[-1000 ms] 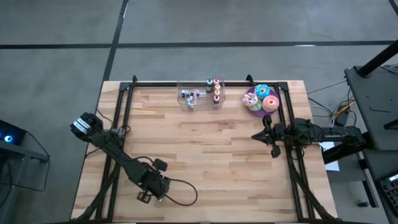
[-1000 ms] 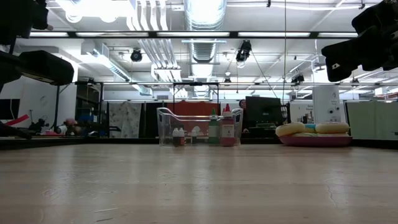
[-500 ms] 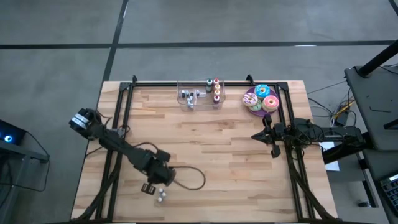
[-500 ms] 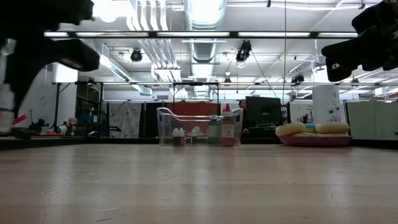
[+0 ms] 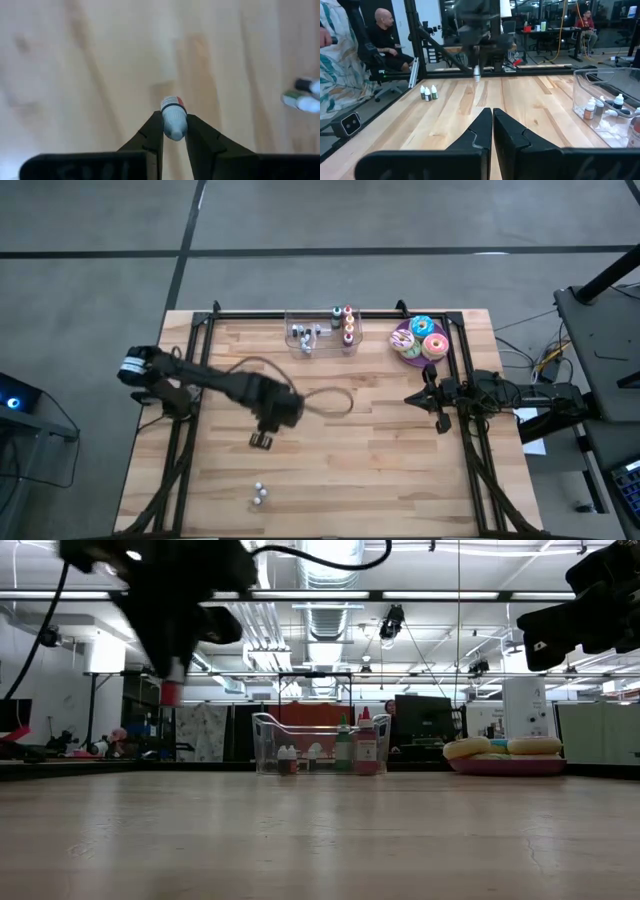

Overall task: Pick & Place food coloring
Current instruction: Put the small top red food coloring bottle into the transparent bin

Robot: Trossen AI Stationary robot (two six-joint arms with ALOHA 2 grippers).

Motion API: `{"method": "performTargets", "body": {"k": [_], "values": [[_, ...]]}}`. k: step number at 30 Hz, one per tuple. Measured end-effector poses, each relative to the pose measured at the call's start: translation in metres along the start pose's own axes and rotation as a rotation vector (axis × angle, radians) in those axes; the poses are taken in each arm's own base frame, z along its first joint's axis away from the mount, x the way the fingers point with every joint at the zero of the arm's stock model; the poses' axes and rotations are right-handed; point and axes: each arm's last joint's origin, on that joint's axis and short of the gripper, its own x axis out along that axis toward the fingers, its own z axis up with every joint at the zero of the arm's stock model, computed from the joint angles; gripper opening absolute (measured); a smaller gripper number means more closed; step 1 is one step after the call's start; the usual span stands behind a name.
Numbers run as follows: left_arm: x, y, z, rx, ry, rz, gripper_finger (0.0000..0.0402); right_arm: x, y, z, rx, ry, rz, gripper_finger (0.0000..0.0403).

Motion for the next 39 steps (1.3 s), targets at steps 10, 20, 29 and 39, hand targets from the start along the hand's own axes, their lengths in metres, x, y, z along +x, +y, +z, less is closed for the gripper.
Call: {"method": "performTargets", "body": {"k": [10, 20, 29, 39], "values": [[-0.044, 0.08, 0.005, -0.186, -0.153, 0.092, 0.0038, 0.0, 0.0, 0.0, 0.0, 0.0, 0.0, 0.0008], [-0.071, 0.144, 0.006, -0.363, -0.228, 0.194, 0.0039, 0.0, 0.0, 0.0, 0.0, 0.001, 0.0, 0.0008], [-0.076, 0.189, 0.01, -0.49, -0.254, 0.233, 0.0039, 0.0, 0.0, 0.0, 0.0, 0.0, 0.0, 0.0008], [-0.075, 0.224, 0.012, -0.599, -0.267, 0.253, 0.0039, 0.0, 0.0, 0.0, 0.0, 0.0, 0.0, 0.0009]]}}
